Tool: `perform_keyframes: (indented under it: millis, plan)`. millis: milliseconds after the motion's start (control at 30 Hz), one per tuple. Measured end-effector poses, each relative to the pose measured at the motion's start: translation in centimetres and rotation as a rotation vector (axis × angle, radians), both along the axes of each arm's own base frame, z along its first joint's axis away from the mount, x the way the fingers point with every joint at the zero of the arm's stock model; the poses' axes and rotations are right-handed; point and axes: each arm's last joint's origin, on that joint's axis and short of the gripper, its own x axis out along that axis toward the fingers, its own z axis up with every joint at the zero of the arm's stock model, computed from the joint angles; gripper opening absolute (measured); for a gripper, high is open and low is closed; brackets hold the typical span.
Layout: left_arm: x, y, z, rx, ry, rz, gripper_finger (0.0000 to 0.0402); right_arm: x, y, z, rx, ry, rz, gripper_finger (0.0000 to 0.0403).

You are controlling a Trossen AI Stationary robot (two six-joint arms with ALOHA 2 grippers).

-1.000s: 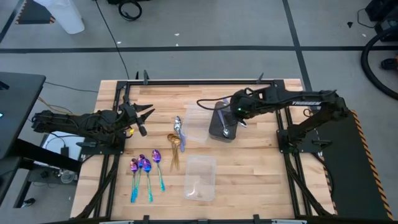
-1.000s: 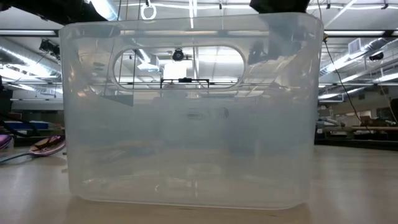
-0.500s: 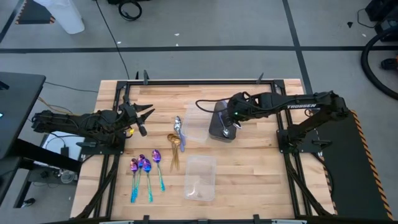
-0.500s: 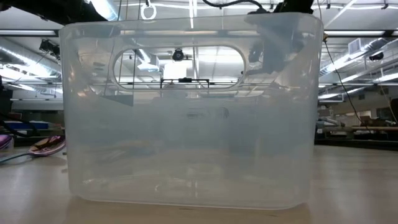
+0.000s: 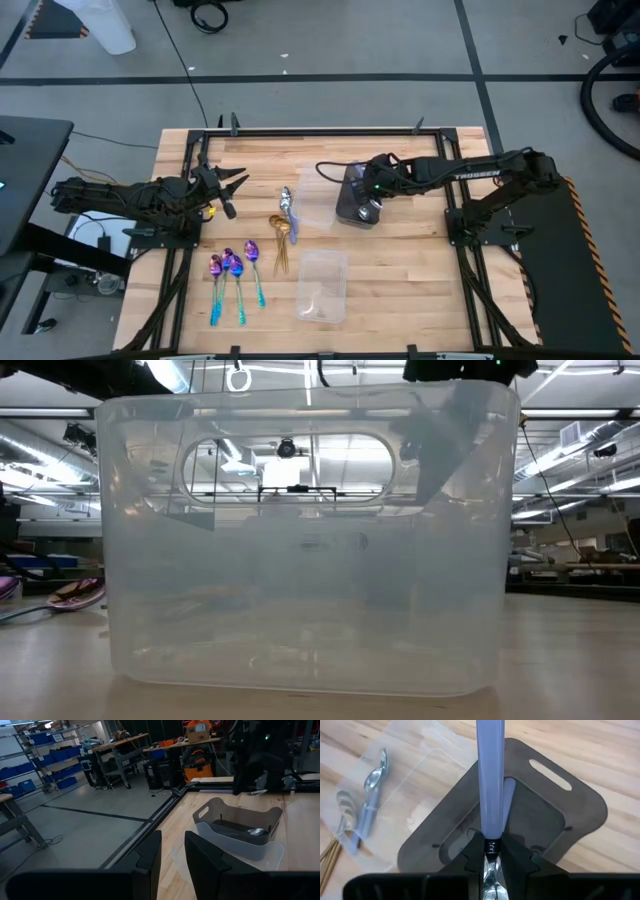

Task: Sort silverware by color (type)
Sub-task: Put the purple spoon into the black bin

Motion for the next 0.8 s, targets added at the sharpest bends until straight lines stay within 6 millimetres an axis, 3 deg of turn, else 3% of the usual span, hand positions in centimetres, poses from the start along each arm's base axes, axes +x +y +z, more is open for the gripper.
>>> perform_keyframes:
  millis: [800]
  plan:
    - [0.0, 0.0, 0.0, 0.000, 0.000, 0.000, 0.0094, -0.8, -0.2, -6.6, -0.024, -0.179, -0.045, 0.0053]
